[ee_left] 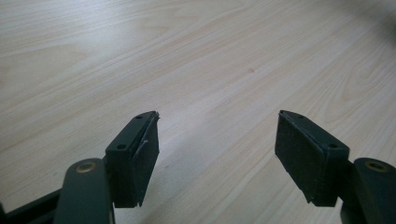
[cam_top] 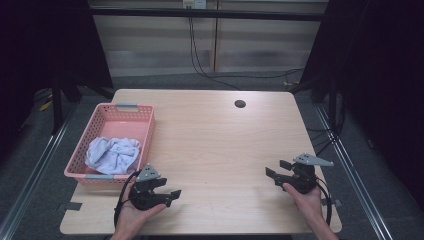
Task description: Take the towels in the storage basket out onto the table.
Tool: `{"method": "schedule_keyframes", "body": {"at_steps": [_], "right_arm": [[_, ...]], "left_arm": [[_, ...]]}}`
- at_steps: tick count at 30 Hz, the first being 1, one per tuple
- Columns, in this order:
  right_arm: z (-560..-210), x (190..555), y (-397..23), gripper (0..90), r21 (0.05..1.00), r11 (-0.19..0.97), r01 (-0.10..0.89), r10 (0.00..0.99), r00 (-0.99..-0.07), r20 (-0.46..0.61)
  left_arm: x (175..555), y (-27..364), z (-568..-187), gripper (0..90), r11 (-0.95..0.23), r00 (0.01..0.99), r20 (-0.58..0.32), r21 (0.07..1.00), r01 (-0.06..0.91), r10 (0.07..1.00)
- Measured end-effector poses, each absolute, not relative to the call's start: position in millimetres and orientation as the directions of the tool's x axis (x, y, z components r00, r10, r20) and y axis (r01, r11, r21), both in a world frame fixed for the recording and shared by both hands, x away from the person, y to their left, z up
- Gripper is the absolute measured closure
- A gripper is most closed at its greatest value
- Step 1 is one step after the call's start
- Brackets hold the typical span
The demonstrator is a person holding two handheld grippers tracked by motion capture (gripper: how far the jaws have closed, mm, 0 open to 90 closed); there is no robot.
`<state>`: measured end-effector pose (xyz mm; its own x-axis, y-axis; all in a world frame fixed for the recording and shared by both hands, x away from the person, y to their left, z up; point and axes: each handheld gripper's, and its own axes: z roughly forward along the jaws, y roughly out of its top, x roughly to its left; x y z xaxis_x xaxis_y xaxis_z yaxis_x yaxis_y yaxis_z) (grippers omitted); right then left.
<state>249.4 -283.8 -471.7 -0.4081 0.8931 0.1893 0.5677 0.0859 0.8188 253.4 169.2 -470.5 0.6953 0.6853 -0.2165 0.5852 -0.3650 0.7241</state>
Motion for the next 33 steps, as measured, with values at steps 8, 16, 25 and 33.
{"method": "schedule_keyframes", "body": {"at_steps": [8, 16, 25, 33], "right_arm": [[-471.8, 248.9, -282.0, 20.9, 0.795, 0.124, 0.595, 0.897, -0.409, 0.166], [-464.4, 237.7, -276.4, 23.8, 0.811, 0.15, 0.565, 0.883, -0.445, 0.147], [-469.1, 239.6, -265.2, 24.2, 0.782, 0.197, 0.592, 0.844, -0.509, 0.173], [-470.8, 239.7, -263.5, 22.7, 0.774, 0.211, 0.597, 0.836, -0.521, 0.174]], "left_arm": [[251.4, 160.2, -471.3, 30.4, -0.368, 0.703, -0.237, 0.716, 0.593, 0.671], [255.7, 158.8, -453.9, 30.8, -0.344, 0.704, -0.213, 0.754, 0.56, 0.678], [270.6, 175.8, -417.7, 26.9, -0.364, 0.717, -0.174, 0.767, 0.529, 0.675], [289.8, 230.3, -383.8, 24.6, -0.312, 0.636, -0.141, 0.779, 0.545, 0.759]]}}
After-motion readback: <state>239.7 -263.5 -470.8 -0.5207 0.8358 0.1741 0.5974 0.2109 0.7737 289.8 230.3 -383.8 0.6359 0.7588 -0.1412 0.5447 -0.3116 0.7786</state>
